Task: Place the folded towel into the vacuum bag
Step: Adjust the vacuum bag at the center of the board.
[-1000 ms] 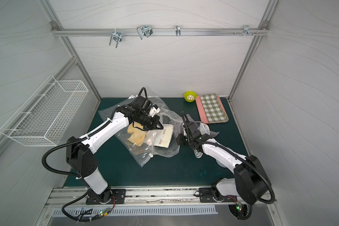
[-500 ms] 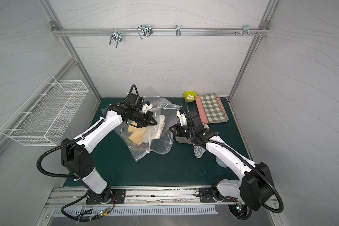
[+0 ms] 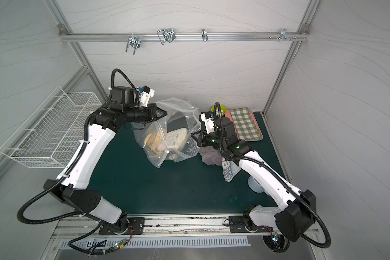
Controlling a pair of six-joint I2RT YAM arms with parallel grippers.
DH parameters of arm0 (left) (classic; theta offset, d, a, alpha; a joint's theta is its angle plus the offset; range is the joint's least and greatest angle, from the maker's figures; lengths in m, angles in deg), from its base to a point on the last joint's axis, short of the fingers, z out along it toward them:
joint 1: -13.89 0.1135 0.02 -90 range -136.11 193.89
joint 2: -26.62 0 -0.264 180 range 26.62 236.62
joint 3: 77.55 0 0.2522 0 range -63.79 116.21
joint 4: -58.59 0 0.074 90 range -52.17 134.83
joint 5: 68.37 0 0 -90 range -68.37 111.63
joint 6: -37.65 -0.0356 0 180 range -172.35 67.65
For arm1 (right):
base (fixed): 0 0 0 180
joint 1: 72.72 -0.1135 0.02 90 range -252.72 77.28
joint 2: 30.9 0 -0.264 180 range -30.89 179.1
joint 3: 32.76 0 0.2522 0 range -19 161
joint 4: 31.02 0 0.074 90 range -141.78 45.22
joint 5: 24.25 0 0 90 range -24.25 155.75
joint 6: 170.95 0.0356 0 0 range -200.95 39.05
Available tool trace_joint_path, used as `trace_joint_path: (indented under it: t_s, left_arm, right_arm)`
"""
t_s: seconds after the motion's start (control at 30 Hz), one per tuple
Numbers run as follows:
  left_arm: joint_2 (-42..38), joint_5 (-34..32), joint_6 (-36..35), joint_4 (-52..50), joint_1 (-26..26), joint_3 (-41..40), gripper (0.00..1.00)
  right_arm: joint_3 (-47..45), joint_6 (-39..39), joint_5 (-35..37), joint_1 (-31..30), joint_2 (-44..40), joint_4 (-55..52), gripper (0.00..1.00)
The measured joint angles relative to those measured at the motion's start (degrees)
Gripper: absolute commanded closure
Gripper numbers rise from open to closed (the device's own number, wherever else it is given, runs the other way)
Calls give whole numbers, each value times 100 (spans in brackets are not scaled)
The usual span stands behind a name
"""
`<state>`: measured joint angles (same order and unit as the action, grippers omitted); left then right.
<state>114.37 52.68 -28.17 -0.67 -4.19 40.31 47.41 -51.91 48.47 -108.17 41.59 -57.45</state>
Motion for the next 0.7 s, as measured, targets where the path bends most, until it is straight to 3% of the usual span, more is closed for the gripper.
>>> trace_joint_path:
  t_s: [0.1, 0.17, 0.2, 0.33, 0.53, 0.7]
  left_arm:
    - [-133, -50, 22, 210, -153, -769, 100]
    - [-59, -76, 57, 330, -310, -1270, 100]
    - [7, -98, 92, 358, -404, -1510, 100]
    - [243, -155, 205, 402, -669, -2124, 100]
    - [269, -166, 271, 592, -743, -2221, 100]
    - [278, -179, 282, 664, -745, -2221, 100]
  right_arm:
    - [-118, 9, 393, 15, -7, -280, 100]
    - [-254, 39, 688, 50, -28, -479, 62]
    - [-334, 50, 876, 74, -63, -592, 51]
    - [-540, 133, 1784, 138, -321, -1185, 34]
    - [-815, 544, 3069, 363, -914, -1993, 25]
    - [-1331, 848, 3320, 785, -1257, -2319, 24]
